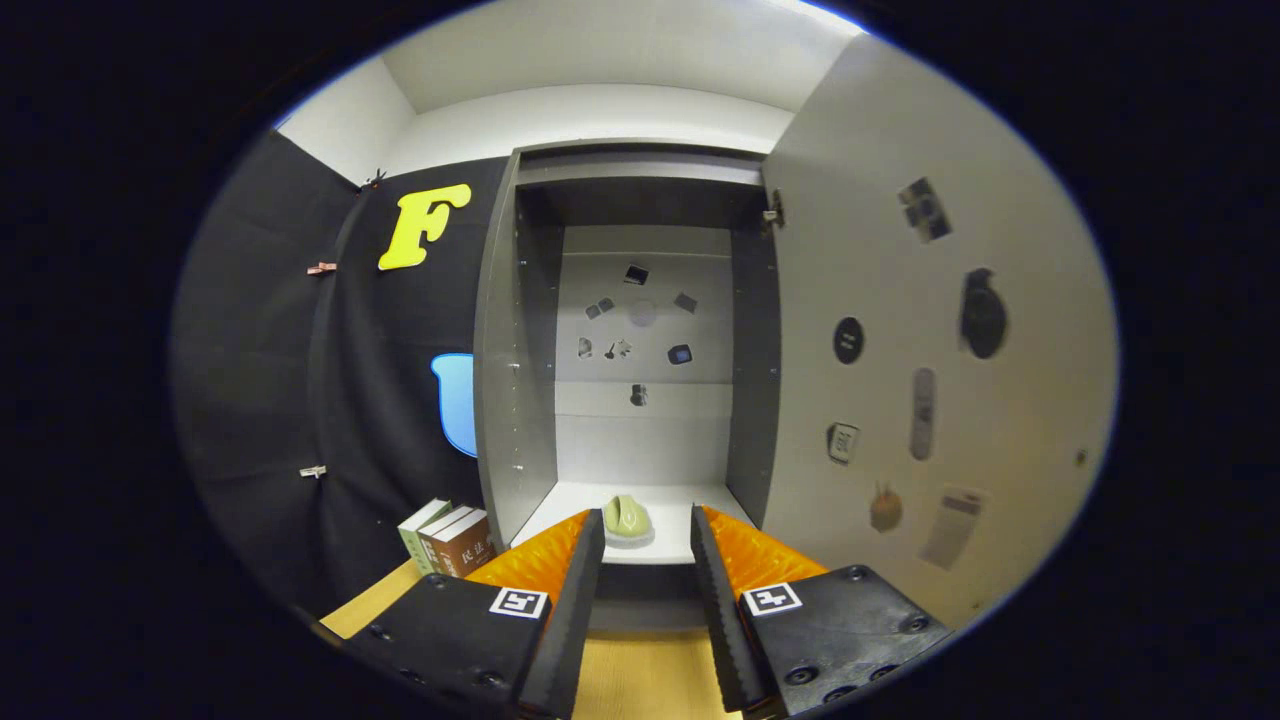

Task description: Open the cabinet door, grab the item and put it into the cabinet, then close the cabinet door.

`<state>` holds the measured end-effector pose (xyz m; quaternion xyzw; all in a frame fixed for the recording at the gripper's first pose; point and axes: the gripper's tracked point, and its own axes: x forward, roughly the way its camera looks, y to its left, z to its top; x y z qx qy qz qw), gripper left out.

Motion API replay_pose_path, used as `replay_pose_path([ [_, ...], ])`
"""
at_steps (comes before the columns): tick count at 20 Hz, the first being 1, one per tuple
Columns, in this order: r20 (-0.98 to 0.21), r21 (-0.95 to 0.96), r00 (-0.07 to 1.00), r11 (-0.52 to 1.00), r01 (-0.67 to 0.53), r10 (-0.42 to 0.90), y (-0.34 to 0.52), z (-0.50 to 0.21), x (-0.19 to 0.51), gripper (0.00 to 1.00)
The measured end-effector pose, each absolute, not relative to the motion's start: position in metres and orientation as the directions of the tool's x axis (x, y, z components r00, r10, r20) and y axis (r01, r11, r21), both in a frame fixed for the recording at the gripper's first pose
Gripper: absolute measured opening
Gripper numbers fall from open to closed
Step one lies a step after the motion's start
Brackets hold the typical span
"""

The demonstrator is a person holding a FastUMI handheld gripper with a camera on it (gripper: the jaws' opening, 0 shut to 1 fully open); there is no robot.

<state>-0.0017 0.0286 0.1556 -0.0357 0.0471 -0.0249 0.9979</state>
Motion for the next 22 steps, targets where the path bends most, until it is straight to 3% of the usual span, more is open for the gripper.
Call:
replay_pose_path([
  [4, -0.097, -0.116, 0.993, 0.991, 0.061, -0.072, 0.008, 0.163, -0.065, 0.56],
  [10, -0.109, -0.019, 0.992, 0.998, 0.064, -0.066, -0.04, 0.173, -0.134, 0.56],
  [12, -0.157, -0.054, 0.984, 0.996, 0.076, -0.084, -0.072, 0.162, -0.155, 0.56],
  [17, -0.199, -0.057, 0.978, 0.997, 0.048, -0.059, -0.126, 0.163, -0.187, 0.56],
  [22, -0.171, 0.005, 0.979, 0.994, 0.112, -0.109, -0.203, 0.171, -0.19, 0.56],
])
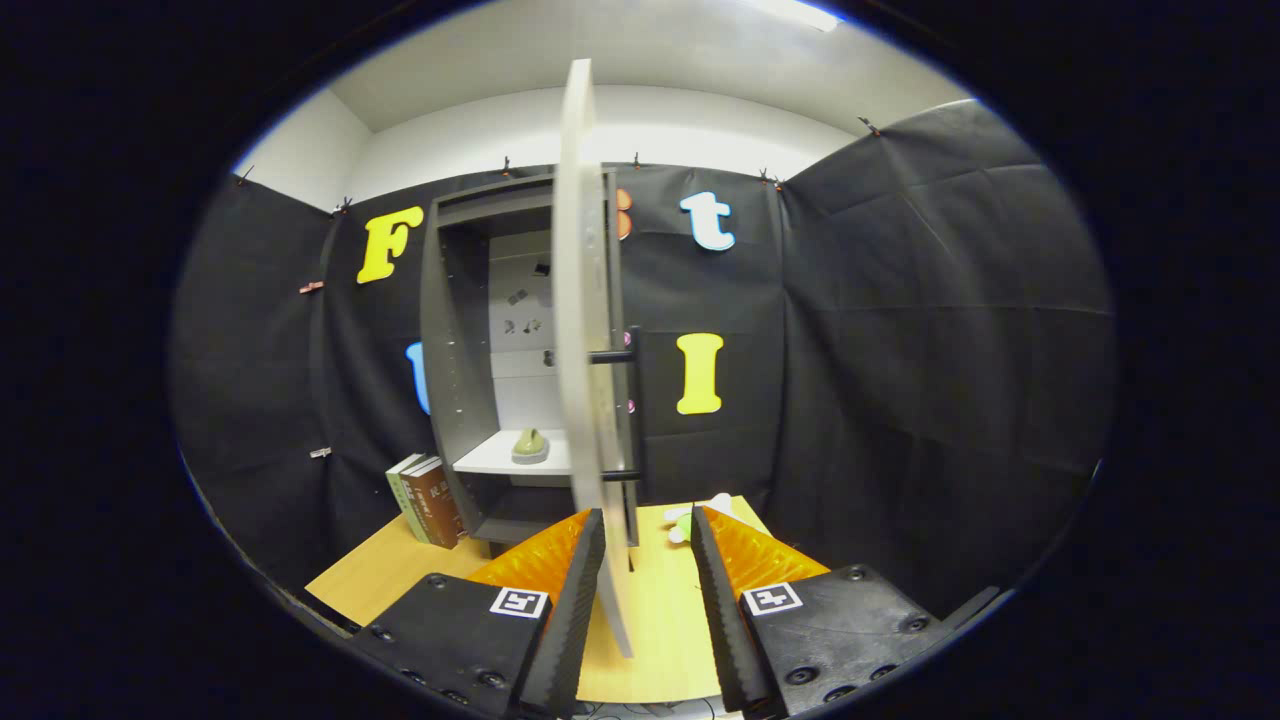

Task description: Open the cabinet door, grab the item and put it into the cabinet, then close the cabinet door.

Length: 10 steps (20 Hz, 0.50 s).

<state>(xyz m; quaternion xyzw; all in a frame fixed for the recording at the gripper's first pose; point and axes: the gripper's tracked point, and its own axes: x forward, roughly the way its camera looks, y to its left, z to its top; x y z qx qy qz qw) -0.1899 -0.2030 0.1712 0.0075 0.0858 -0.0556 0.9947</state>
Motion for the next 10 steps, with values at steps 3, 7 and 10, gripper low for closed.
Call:
replay_pose_path([
  [3, -0.187, 0.045, 0.98, 0.996, 0.079, -0.069, -0.224, 0.164, -0.182, 0.74],
  [7, -0.165, 0.056, 0.986, 0.998, 0.004, 0.006, -0.238, 0.165, -0.153, 0.98],
  [10, -0.155, 0.083, 0.987, 0.996, -0.033, 0.046, -0.243, 0.166, -0.129, 0.98],
])
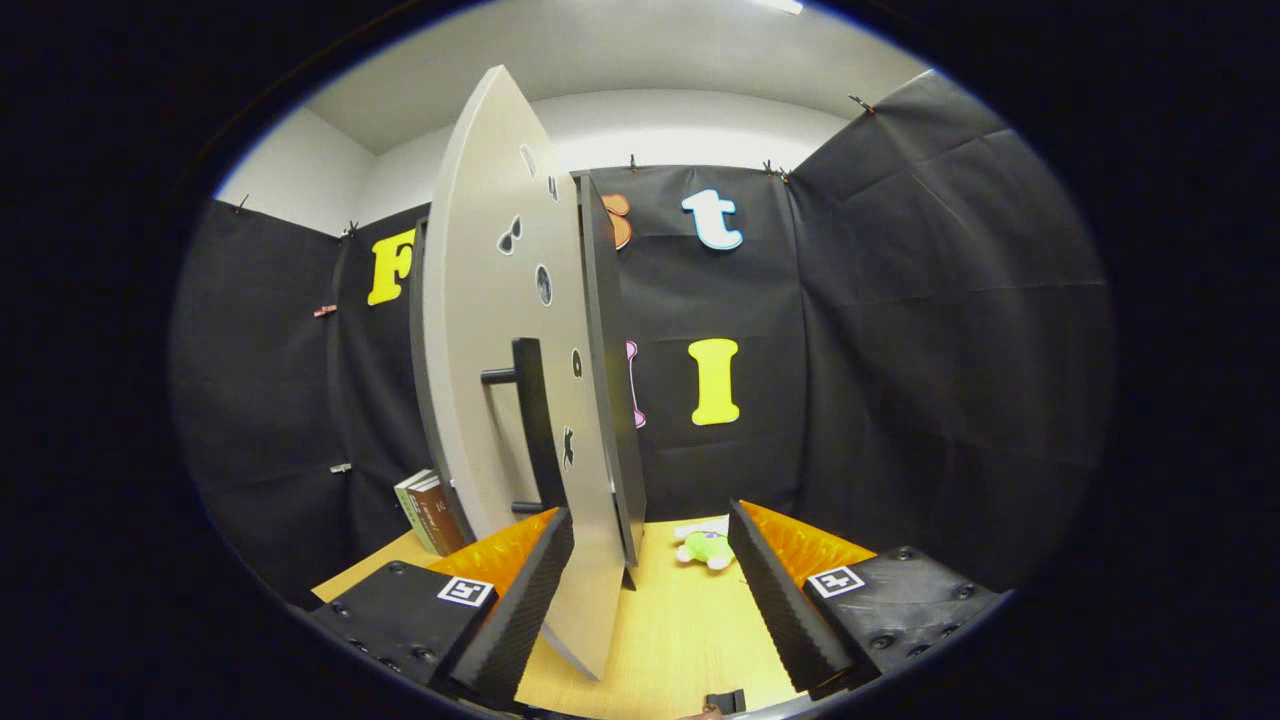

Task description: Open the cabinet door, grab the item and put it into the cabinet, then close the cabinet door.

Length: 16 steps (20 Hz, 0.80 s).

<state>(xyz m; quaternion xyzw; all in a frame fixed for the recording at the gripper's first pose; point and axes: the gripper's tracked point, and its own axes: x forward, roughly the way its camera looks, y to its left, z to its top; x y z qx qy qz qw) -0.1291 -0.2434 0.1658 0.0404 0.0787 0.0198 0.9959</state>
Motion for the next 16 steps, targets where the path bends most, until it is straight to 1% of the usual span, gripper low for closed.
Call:
replay_pose_path([
  [6, -0.157, 0.084, 0.981, 0.992, -0.099, 0.111, -0.234, 0.153, -0.09, 0.98],
  [9, -0.142, 0.071, 0.985, 0.994, -0.087, 0.097, -0.232, 0.154, -0.082, 0.97],
  [13, -0.15, 0.038, 0.985, 0.996, -0.085, 0.09, -0.216, 0.154, -0.079, 0.98],
  [16, -0.158, 0.035, 0.981, 0.994, -0.104, 0.108, -0.188, 0.153, -0.082, 0.98],
])
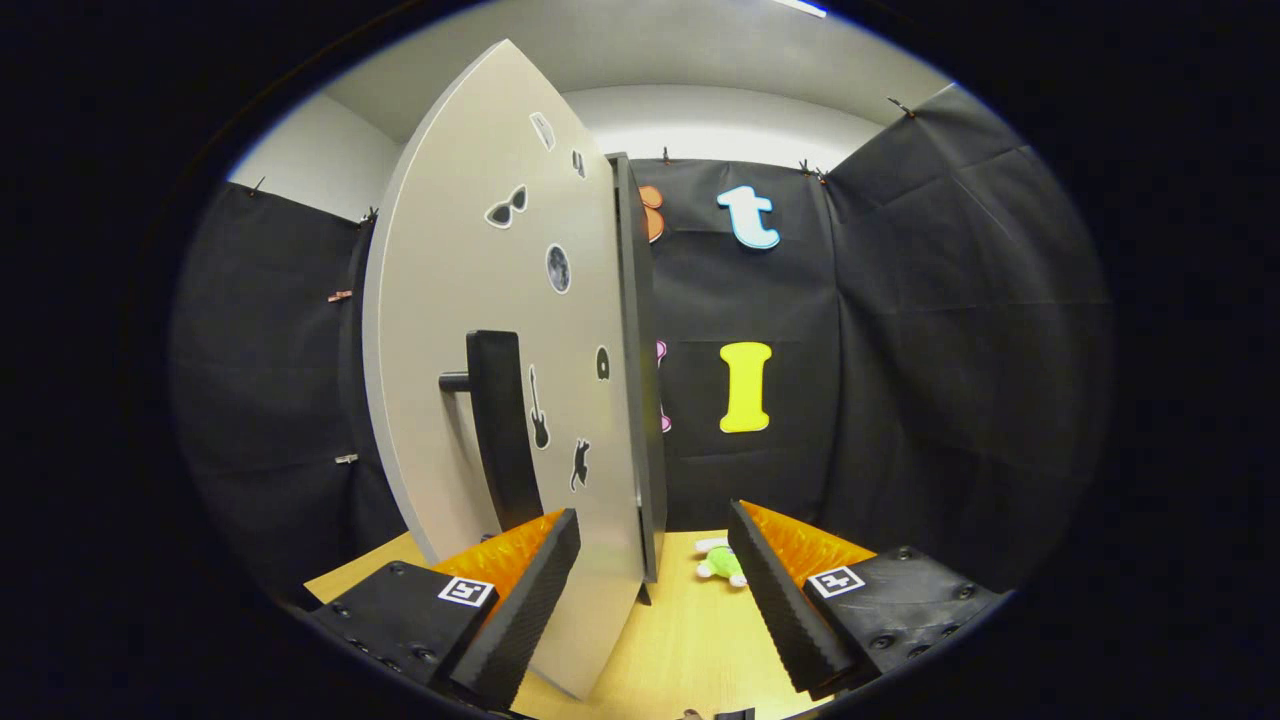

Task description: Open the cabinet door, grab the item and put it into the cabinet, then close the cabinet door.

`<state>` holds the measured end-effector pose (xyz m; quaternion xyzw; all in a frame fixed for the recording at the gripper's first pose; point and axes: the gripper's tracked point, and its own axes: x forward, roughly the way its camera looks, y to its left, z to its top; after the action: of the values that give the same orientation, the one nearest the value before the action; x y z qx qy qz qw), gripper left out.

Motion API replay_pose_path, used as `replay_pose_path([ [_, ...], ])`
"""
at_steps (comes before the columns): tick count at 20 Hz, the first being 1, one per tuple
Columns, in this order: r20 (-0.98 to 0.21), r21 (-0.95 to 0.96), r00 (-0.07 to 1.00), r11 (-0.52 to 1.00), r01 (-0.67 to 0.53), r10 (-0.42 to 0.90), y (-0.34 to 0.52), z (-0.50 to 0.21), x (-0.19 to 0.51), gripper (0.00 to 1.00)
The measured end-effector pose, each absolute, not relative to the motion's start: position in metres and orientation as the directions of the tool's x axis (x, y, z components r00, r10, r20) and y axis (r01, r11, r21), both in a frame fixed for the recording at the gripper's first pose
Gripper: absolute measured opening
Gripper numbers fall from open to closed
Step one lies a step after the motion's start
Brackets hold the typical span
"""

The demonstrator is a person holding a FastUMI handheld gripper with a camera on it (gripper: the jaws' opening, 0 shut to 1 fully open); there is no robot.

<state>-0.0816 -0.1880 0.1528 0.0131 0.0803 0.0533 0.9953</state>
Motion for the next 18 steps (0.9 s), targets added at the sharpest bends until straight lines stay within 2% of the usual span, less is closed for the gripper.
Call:
replay_pose_path([
  [11, -0.147, 0.016, 0.963, 0.974, -0.227, 0.227, -0.045, 0.136, -0.053, 0.98],
  [18, -0.126, 0.028, 0.964, 0.972, -0.231, 0.233, -0.03, 0.139, -0.058, 0.98],
])
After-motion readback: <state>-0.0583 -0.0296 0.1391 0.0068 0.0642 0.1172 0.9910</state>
